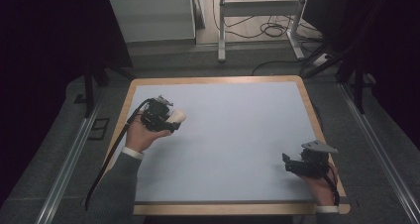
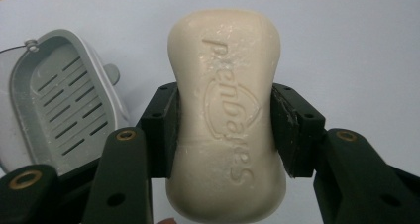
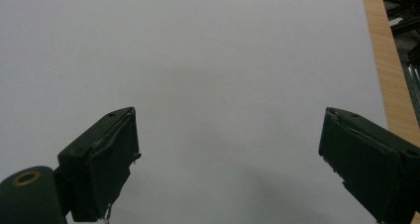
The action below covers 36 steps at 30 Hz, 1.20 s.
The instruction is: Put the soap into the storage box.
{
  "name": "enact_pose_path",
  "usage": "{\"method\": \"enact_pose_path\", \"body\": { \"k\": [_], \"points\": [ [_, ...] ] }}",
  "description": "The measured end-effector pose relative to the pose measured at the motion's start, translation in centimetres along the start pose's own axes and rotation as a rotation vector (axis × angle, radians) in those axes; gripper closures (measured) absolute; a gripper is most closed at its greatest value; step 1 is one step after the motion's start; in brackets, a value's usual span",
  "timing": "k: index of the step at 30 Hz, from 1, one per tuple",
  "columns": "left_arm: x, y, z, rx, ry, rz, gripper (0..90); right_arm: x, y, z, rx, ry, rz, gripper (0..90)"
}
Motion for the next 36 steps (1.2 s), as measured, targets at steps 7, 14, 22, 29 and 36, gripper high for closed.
{"method": "enact_pose_path", "body": {
  "k": [7, 14, 22, 29, 36],
  "points": [
    [0.7, -0.3, 0.0, 0.001, -0.003, 0.013, 49.4, 0.0, 0.0, -0.1, 0.003, 0.000, 0.002, 8.3],
    [1.2, -0.5, -0.1, -0.001, -0.006, 0.020, 49.4, 0.0, 0.1, -0.1, 0.006, 0.001, 0.003, 8.3],
    [2.1, -0.8, -0.5, 0.010, -0.023, 0.034, 49.5, -0.1, 0.1, -0.1, 0.008, 0.001, 0.002, 8.3],
    [2.9, -1.1, -1.0, 0.021, -0.031, 0.049, 49.5, -0.1, 0.2, -0.2, 0.010, 0.002, -0.001, 8.3],
    [3.9, -1.5, -1.4, 0.031, -0.041, 0.068, 49.5, -0.2, 0.2, -0.1, 0.009, 0.003, -0.001, 8.3]
  ]
}}
Point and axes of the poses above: each handheld gripper's, and its own axes: z roughly backward along the jaws, y roughly out of its underside, x roughly to its left, the point moved 6 cm from there along -z, roughly forward along the jaws, and after that the axes turned 11 degrees about z, right-handed, at the moved point
